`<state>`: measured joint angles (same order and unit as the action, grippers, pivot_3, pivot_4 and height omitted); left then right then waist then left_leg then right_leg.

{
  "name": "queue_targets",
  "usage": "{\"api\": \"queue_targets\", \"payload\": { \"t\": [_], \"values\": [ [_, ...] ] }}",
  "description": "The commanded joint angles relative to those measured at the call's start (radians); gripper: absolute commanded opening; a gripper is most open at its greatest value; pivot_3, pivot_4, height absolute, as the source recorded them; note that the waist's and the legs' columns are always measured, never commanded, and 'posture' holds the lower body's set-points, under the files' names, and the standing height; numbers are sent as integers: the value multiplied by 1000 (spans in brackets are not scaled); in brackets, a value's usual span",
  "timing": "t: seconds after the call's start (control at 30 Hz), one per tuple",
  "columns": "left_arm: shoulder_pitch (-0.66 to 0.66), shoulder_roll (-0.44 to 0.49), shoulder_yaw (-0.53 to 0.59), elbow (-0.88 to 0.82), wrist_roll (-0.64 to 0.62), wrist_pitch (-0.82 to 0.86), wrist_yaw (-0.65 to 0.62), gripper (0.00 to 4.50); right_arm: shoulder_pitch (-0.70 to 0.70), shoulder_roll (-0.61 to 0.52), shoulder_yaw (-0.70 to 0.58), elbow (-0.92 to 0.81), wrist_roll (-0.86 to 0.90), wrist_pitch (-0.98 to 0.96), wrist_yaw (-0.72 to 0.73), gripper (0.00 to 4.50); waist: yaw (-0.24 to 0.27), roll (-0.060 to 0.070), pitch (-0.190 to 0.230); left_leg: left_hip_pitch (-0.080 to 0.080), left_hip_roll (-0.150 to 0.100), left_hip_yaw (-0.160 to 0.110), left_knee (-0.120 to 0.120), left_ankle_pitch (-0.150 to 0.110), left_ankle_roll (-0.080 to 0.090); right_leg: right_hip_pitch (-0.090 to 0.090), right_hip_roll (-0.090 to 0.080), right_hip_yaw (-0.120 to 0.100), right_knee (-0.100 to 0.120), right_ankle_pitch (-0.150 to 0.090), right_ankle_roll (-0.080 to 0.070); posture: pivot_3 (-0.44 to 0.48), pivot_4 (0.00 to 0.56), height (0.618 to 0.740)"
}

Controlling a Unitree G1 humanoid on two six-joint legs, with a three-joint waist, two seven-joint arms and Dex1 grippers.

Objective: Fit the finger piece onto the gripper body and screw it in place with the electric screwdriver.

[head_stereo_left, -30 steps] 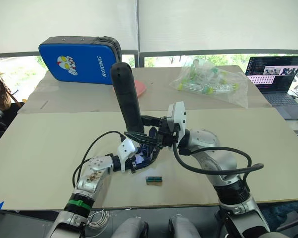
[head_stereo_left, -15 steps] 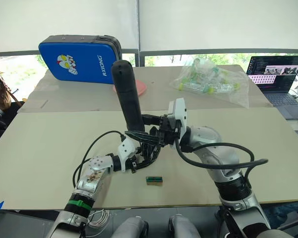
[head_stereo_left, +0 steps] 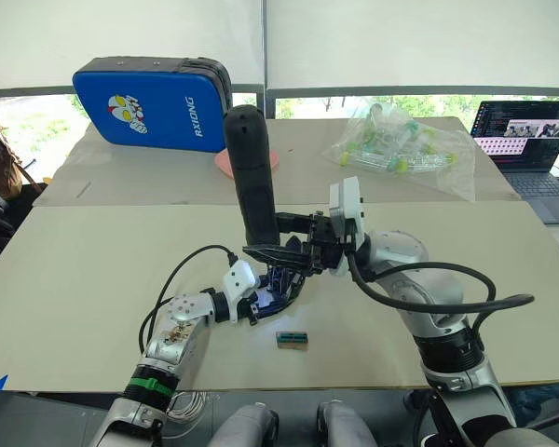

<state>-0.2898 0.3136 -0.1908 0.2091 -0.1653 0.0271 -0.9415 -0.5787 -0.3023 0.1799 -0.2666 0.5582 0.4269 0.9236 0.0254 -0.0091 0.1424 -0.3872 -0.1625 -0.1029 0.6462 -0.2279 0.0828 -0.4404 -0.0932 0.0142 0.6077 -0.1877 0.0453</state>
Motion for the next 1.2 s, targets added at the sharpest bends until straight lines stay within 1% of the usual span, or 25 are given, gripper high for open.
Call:
{"api": "queue_targets", "payload": {
  "t": [0.03,0.53,0.67,0.77,0.87,0.97,1.2],
  "values": [
    [34,4,-16,60,29,38,31,2278,-61,15,-68,-118,120,-13,28,1945,0,0,1,0,0,0,0,0,0,0,0,0,0,0,0,0,150,740],
    [36,2,-14,81,33,10,31,2278,-54,-1,-87,-156,175,53,26,1945,2,0,1,-2,-1,0,0,0,0,0,0,0,0,0,0,0,150,740],
    [40,-1,-15,94,32,-11,33,2278,-31,-10,-70,-164,183,95,-8,1945,1,0,1,3,0,0,0,0,0,1,-1,0,0,0,0,0,150,740],
    [41,-3,-16,100,31,-23,38,2278,-9,-6,-70,-172,190,83,-6,1945,-3,0,1,5,0,0,0,0,0,4,-1,0,-1,-4,7,0,150,740],
    [41,-4,-14,104,28,-25,41,2278,-5,-8,-76,-185,201,81,-2,1945,-8,0,1,5,0,0,0,0,0,3,-1,0,1,-4,7,0,150,740],
    [40,-7,-11,105,24,-15,39,2278,-5,-30,-89,-201,221,89,8,1945,-7,0,1,5,1,0,0,1,-1,3,-1,0,2,-3,4,0,150,740],
    [36,-8,0,108,22,8,48,2278,-18,-99,-127,-229,280,119,12,1945,-7,0,1,5,1,0,0,1,-1,4,-1,0,1,-3,5,0,150,740]
  ]
}}
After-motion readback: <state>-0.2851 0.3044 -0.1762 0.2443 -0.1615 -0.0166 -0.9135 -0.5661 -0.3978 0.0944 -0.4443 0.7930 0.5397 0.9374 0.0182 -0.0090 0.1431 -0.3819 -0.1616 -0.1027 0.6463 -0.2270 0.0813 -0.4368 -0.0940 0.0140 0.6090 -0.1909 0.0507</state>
